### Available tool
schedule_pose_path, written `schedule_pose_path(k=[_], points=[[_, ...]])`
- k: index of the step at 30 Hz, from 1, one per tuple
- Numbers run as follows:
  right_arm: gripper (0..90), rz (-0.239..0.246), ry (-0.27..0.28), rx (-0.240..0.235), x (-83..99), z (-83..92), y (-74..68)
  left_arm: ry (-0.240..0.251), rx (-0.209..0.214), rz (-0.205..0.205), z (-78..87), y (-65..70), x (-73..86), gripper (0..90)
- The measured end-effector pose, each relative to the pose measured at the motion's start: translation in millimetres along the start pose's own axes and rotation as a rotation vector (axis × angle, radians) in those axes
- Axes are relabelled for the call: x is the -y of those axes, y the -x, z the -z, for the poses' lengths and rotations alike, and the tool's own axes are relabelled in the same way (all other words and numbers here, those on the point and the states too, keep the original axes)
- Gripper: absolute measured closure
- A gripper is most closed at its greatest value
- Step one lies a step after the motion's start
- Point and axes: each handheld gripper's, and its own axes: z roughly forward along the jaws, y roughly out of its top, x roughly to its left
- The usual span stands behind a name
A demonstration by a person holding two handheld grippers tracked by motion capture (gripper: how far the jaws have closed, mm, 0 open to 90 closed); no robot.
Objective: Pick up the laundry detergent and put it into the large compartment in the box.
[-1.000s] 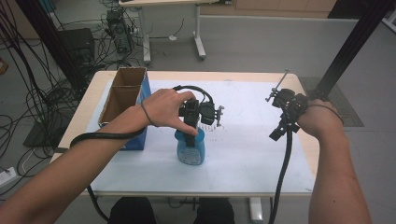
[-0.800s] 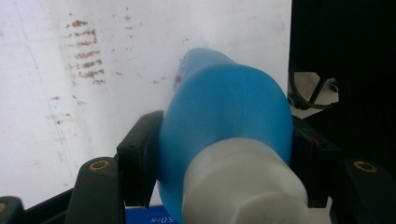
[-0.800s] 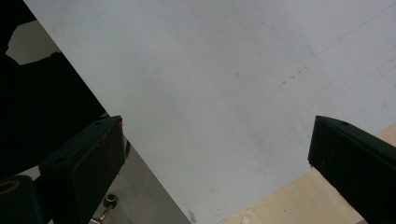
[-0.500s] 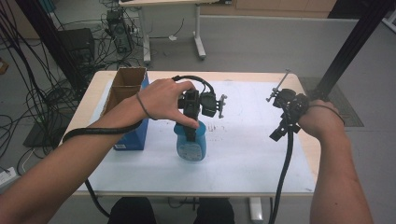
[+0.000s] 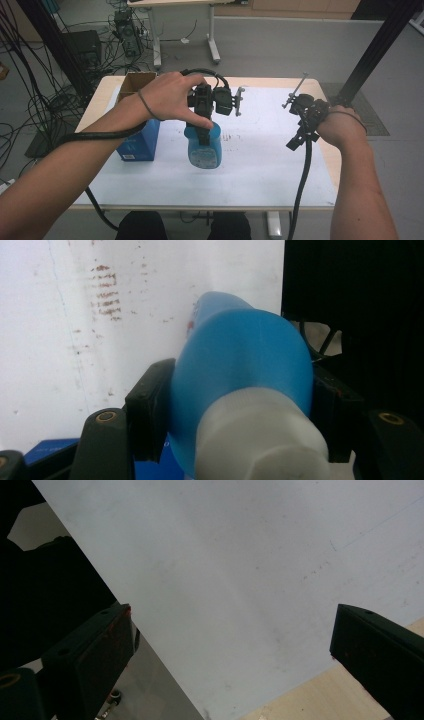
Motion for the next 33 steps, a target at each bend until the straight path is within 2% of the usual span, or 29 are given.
schedule_pose_path(k=[9, 15, 23, 33], points=[[3.8, 0.006, 0.004, 0.003, -2.0, 2.8, -2.9, 0.000, -0.003, 0.028, 23.4, 2.6, 3.4, 36.7], [3.8, 0.014, 0.013, 0.006, -2.4, 4.6, -4.4, 0.026, -0.019, 0.043, 45.8, 6.0, 9.3, 36.7], [3.8, 0.015, 0.017, 0.005, -2.2, 5.3, -6.5, 0.045, -0.030, 0.065, 60.4, 8.8, 11.7, 36.8], [3.8, 0.020, 0.022, 0.012, -0.5, 7.0, -9.5, 0.051, -0.045, 0.176, 74.2, 3.3, 18.9, 36.8]])
